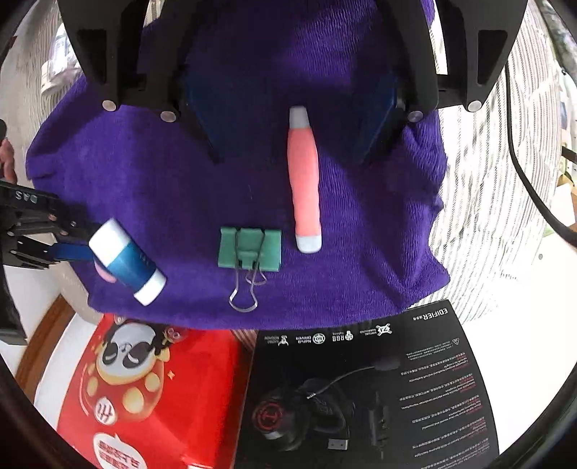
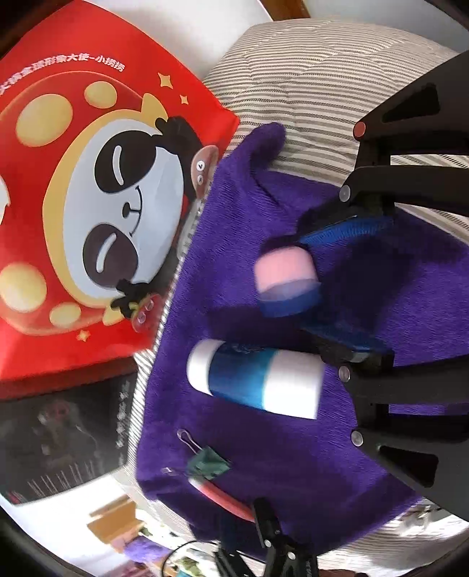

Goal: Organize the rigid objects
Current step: 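Place marker and cosmetic on the towel and open both tools, then grasp the white charger with left tool while right tool approaches tape roll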

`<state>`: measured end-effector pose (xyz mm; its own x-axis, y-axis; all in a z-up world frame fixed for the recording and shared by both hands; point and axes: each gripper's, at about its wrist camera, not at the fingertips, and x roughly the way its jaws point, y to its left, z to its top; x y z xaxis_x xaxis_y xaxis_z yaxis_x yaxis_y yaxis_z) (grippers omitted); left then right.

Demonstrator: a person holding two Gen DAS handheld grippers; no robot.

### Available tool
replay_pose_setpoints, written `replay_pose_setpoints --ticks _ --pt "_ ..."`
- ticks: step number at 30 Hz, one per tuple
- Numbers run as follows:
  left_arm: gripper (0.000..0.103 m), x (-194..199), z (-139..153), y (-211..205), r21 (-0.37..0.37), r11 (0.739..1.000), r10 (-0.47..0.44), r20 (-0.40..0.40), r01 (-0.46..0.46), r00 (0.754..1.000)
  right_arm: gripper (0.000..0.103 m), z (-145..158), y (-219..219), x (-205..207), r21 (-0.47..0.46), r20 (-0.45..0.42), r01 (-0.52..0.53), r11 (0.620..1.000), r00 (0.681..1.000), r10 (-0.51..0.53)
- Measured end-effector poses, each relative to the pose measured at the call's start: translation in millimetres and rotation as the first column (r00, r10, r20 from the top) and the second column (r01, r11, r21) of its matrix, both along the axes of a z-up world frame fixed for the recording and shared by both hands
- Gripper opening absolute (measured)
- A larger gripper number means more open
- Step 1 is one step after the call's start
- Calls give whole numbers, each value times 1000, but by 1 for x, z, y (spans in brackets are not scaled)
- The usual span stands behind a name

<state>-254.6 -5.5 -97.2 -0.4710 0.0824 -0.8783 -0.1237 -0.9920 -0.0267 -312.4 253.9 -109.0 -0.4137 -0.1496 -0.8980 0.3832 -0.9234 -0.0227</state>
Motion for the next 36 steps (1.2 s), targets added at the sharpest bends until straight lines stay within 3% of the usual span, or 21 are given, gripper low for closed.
replay_pose_setpoints --ticks 5,10,12,16,23,31,32,34,36 --pt "71 14 9 -8 47 998 44 3 -44 999 48 6 4 31 9 -8 -20 1000 1000 20" --pt "88 44 32 -6 85 994 76 -56 -71 996 62 29 3 69 -49 -47 23 999 999 -25" --pt "95 61 44 2 102 993 63 -83 -54 995 80 39 8 88 -90 -63 53 995 996 -59" --pt "101 96 51 13 134 991 42 -107 -27 993 96 53 15 124 -180 -85 115 977 988 -132" --pt "101 156 28 28 150 988 -24 -104 40 994 103 55 32 185 -278 -58 181 943 977 -205" --pt "98 189 -2 53 17 976 -214 -103 217 971 103 35 35 237 -289 -5 227 930 971 -239" --pt "96 192 -3 54 24 972 -232 -112 236 966 103 33 37 242 -291 -1 231 928 970 -242" --pt "81 192 -4 53 68 957 -273 -131 283 953 103 29 39 250 -293 6 244 925 967 -253" --pt "78 190 -6 54 83 948 -296 -128 308 946 103 25 42 256 -292 13 257 921 964 -264"
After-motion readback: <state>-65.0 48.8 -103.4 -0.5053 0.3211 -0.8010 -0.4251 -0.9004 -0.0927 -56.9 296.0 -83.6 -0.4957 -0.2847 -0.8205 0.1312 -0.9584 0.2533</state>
